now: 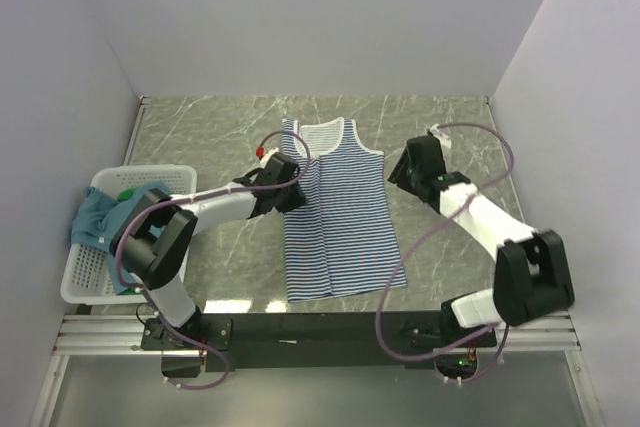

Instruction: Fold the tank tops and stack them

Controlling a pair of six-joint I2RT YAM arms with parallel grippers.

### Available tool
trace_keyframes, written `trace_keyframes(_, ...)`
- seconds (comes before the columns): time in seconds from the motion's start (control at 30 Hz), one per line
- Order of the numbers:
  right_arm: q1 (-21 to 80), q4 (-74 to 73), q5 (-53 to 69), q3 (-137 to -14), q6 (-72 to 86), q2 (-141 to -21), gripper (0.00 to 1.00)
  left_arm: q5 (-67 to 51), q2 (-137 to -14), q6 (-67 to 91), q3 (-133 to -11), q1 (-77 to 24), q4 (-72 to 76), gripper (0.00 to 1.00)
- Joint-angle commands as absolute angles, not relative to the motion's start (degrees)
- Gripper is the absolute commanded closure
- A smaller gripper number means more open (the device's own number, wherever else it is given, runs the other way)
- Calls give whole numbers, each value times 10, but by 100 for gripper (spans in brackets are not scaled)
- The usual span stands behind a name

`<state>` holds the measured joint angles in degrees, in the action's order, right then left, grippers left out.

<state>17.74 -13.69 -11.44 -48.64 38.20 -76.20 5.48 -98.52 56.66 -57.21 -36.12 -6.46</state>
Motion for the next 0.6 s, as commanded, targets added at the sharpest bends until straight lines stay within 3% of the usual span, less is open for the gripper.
trace_keyframes(0.0,155,-97,-63,-545,332,-830,49,50,-924,570,-531,-375,-34,67)
trace_keyframes(0.3,145,-79,-46,-554,330,-896,50,62,-849,608,-425,-398,-46,69)
trace_keyframes(0.43,145,-83,-50,-559,325,-922,50,61,-890,613,-439,-398,-85,78)
trace_keyframes(0.57,144,-77,-47,-541,336,-917,50,117,-925,608,-459,-398,-143,78)
